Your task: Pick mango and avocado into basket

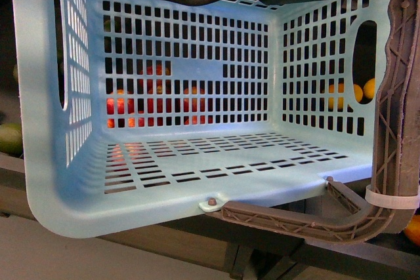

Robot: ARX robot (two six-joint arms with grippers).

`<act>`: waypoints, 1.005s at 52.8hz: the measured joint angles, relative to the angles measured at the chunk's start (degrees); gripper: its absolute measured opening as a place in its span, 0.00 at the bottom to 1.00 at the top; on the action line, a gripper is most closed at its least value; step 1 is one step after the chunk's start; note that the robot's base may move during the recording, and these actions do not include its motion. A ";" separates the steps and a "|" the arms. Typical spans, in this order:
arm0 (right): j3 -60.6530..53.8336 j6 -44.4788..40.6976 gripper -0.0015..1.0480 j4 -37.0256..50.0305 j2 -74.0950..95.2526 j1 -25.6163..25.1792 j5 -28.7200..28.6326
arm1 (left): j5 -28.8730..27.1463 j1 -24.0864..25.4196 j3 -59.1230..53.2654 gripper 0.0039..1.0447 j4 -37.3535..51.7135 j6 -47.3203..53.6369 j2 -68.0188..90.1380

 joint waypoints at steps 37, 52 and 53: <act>0.39 -23.26 0.93 -41.05 -10.25 -4.81 -2.78 | 0.04 -0.02 0.00 0.13 0.00 0.00 0.00; 0.31 -29.40 0.93 -23.74 -6.45 -4.28 -3.50 | 0.09 -0.02 0.00 0.13 0.00 0.00 0.00; 0.26 -28.87 0.93 -22.36 -6.19 -4.09 -3.61 | 0.09 -0.02 0.00 0.13 0.00 0.00 0.00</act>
